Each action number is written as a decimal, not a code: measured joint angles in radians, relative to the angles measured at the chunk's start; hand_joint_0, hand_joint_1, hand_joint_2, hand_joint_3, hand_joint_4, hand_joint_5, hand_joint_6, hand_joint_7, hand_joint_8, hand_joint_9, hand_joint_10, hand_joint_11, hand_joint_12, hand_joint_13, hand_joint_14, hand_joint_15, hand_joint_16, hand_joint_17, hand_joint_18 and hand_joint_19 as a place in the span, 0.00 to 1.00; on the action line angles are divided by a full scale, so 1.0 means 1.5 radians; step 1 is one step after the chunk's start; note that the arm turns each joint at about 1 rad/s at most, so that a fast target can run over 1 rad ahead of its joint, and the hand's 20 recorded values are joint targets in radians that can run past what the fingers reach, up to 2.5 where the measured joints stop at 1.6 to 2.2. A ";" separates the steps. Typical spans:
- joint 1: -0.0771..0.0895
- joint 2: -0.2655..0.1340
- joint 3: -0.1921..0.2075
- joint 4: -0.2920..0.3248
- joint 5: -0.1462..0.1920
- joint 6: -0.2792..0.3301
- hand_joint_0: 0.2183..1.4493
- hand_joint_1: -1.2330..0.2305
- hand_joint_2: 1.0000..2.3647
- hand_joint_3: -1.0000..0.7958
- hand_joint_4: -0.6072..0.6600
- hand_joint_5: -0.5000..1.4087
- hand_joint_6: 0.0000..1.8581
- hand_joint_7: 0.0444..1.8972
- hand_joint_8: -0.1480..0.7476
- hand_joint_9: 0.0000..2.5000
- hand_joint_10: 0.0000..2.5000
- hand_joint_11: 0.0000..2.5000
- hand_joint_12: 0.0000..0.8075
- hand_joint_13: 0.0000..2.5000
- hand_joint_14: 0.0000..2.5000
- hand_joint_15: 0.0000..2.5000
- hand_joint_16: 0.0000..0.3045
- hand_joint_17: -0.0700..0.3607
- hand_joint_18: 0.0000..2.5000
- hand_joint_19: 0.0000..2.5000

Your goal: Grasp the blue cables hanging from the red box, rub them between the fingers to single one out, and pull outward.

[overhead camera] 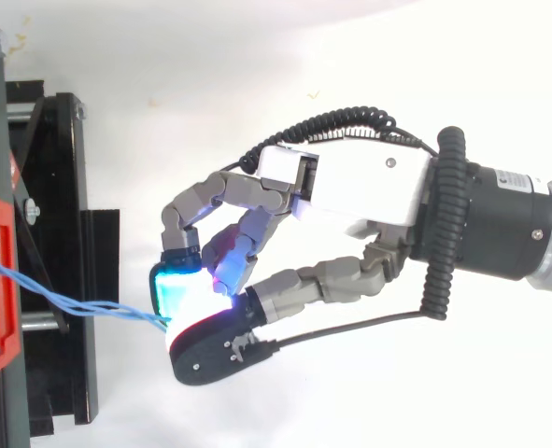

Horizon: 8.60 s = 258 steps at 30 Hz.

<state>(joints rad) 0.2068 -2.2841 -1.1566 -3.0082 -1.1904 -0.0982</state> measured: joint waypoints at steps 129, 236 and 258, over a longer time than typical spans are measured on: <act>0.007 0.000 0.006 -0.019 0.005 0.024 0.32 0.30 0.01 0.38 0.53 0.20 0.48 0.54 0.37 0.48 0.01 0.33 0.24 0.31 0.01 0.19 0.12 0.35 0.31 0.24; 0.022 0.012 0.006 -0.058 0.035 0.046 0.27 0.55 0.00 0.28 0.47 0.25 0.44 0.55 0.37 0.55 0.01 0.34 0.18 0.35 0.01 0.20 0.12 0.35 0.36 0.26; 0.025 0.012 0.005 -0.065 0.039 0.058 0.35 0.25 0.01 0.40 0.45 0.21 0.50 0.58 0.40 0.51 0.01 0.41 0.17 0.33 0.01 0.21 0.11 0.33 0.34 0.24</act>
<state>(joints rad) 0.2439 -2.2657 -1.1484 -3.1056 -1.1321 -0.0111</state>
